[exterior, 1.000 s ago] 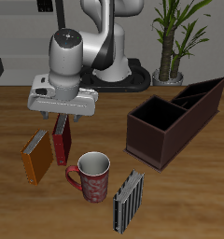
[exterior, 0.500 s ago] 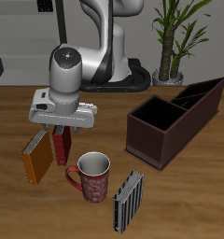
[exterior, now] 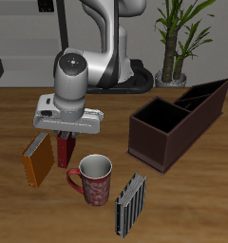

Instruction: Place the red book into the left desk caddy's left compartment

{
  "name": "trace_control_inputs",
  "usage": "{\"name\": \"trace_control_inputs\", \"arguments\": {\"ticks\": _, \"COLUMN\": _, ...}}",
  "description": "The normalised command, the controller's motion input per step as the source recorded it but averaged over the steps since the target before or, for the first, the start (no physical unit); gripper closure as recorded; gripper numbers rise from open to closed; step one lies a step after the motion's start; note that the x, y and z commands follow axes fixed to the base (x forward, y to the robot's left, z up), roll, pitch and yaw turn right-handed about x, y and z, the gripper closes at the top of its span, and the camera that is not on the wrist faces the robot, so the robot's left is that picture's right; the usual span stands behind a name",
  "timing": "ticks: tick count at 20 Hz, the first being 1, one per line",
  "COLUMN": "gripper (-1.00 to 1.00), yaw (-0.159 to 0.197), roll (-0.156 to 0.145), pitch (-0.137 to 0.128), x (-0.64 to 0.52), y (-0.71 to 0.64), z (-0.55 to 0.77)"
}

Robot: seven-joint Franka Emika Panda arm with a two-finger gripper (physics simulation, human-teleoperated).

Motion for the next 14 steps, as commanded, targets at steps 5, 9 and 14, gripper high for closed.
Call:
{"name": "trace_control_inputs", "arguments": {"ticks": 5, "gripper": 1.0, "yaw": 0.036, "roll": 0.101, "pitch": -0.058, "x": -0.16, "y": 0.74, "z": 0.43}}
{"name": "trace_control_inputs", "arguments": {"ticks": 9, "gripper": 1.0, "yaw": -0.033, "roll": 0.012, "pitch": -0.05, "x": -0.19, "y": 0.51, "z": 0.46}}
{"name": "trace_control_inputs", "arguments": {"ticks": 14, "gripper": 1.0, "yaw": -0.133, "roll": -0.055, "pitch": 0.003, "x": -0.35, "y": 0.55, "z": 0.53}}
